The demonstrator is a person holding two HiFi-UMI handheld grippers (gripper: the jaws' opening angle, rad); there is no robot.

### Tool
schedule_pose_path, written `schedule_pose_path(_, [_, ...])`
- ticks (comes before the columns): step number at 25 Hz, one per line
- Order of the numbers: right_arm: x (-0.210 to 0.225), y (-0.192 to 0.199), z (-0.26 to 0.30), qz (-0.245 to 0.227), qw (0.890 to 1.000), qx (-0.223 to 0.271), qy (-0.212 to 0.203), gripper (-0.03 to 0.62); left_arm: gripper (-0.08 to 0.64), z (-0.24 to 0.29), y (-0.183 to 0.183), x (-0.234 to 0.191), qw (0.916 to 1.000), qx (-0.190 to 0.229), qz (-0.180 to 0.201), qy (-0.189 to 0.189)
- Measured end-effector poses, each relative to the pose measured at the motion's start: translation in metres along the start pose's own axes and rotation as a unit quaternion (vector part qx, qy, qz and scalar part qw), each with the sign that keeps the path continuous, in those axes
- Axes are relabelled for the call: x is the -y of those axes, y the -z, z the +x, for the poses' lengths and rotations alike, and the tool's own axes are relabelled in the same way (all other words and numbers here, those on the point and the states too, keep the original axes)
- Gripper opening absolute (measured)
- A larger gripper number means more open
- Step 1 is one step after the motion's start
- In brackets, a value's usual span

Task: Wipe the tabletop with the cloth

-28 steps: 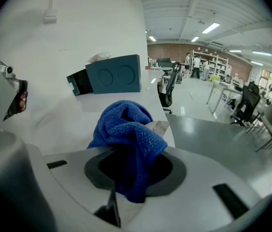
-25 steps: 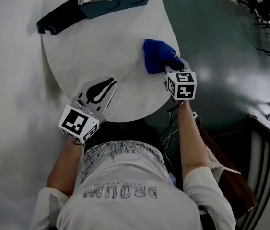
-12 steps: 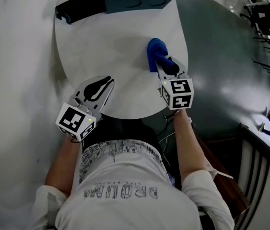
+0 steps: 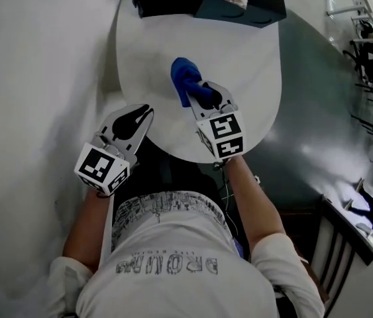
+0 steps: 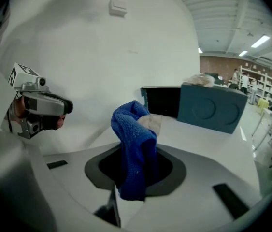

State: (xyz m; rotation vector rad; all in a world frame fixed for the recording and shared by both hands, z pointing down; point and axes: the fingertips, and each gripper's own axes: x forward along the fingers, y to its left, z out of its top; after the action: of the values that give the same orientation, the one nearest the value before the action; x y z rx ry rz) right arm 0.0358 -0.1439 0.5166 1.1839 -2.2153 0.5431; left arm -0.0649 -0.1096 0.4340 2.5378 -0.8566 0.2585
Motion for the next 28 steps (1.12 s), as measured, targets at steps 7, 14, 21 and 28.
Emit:
schedule_pose_path(7, [-0.075,-0.014,0.026,-0.040,0.997,-0.001,-0.068,0.103,0.054,-0.044,0.008,-0.019,0.9989,0.024,-0.014,-0.038])
schedule_pose_path(14, [-0.127,-0.002,0.041,-0.061,0.992,-0.022,-0.109,0.103,0.054,-0.081,0.015,-0.025,0.9970,0.029,-0.020,-0.069])
schedule_pose_path(21, [-0.153,0.031,0.064,-0.050,0.989,-0.066,-0.125,0.103,0.054,-0.109,0.021,-0.030,0.9957,0.027,-0.026,-0.085])
schedule_pose_path(28, [-0.143,0.041,0.075,-0.049,0.989,-0.068,-0.123,0.103,0.054,-0.095,0.029,-0.030,0.9965,0.015,-0.026,-0.078])
